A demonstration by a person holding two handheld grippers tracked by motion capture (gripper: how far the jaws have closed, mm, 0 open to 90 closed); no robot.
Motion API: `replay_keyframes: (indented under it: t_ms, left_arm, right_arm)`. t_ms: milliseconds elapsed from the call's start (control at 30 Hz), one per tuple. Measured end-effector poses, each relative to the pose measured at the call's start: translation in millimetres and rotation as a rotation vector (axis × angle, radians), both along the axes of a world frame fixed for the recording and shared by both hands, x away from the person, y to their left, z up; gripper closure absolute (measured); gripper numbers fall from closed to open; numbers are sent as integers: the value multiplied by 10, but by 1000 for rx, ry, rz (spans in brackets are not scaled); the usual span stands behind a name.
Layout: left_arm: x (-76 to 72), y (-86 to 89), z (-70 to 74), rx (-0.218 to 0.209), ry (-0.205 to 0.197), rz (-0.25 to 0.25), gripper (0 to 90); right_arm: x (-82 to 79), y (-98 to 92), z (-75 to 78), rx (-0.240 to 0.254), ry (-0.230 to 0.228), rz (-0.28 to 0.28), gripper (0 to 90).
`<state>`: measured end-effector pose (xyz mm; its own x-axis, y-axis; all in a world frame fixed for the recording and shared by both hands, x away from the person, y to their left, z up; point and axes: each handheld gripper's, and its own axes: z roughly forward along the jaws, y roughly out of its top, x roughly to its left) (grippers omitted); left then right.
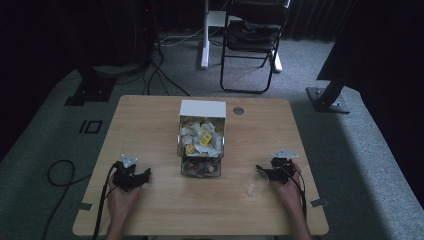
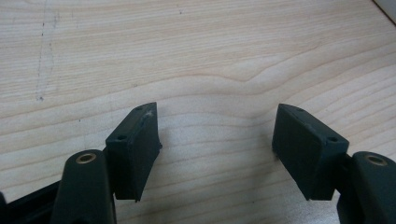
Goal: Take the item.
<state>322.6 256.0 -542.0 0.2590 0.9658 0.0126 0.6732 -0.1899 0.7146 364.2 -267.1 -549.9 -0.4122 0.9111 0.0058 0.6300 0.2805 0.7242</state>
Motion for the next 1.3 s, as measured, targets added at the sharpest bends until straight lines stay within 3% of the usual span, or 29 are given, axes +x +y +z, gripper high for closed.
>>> replay_keyframes:
  t_ms: [167, 467, 933, 1133, 1300]
  left_arm:
    - [-2, 14, -3, -1, -10, -9, 364]
    - [-33, -6, 46, 28, 12, 11, 416]
    - [-161, -160, 221, 12, -27, -40, 438]
    - [-219, -218, 278, 48, -47, -61, 438]
    - [-273, -276, 335, 54, -65, -81, 439]
  right_arm:
    - [0, 0, 0, 0, 0, 0, 122]
    - [2, -2, 0, 0, -1, -2, 123]
    - [9, -14, 0, 0, -1, -8, 123]
    - [9, -15, 0, 0, -1, -8, 123]
    - [9, -15, -1, 0, -1, -8, 123]
